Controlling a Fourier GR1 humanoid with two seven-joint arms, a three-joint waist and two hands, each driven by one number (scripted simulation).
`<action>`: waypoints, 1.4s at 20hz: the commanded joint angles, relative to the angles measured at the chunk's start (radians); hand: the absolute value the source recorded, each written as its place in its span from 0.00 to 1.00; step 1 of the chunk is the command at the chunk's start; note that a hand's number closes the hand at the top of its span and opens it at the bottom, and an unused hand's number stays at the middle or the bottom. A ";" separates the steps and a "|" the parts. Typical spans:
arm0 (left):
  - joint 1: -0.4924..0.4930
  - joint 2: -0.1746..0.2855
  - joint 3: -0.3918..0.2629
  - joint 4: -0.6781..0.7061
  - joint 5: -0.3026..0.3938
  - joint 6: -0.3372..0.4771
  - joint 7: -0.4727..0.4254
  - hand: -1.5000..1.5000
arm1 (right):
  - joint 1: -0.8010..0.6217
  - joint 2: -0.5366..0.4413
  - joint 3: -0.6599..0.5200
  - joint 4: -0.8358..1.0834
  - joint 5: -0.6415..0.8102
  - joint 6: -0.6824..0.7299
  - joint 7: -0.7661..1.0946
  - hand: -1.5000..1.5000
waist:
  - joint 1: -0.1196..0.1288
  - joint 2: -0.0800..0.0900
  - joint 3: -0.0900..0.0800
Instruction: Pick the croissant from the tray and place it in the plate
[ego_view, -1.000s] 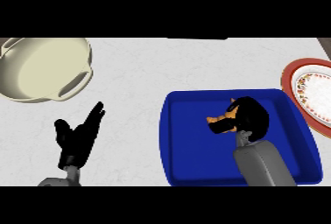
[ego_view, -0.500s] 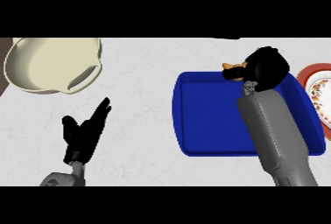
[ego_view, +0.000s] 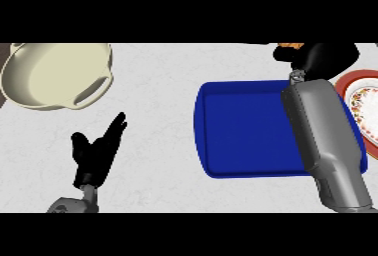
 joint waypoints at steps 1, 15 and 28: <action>0.021 -0.029 -0.008 0.039 0.001 0.015 0.007 0.50 | -0.040 0.004 -0.079 0.000 0.075 -0.201 0.205 1.00 | -0.029 -0.005 -0.004; 0.050 -0.004 0.015 0.012 -0.005 0.011 0.006 0.50 | 0.150 -0.115 -0.414 0.120 0.211 -0.588 0.049 1.00 | -0.055 -0.008 -0.002; 0.025 -0.023 0.032 0.061 -0.021 0.016 -0.008 0.50 | 0.160 -0.337 -0.534 0.450 -0.096 -0.842 -0.246 1.00 | -0.055 -0.012 -0.002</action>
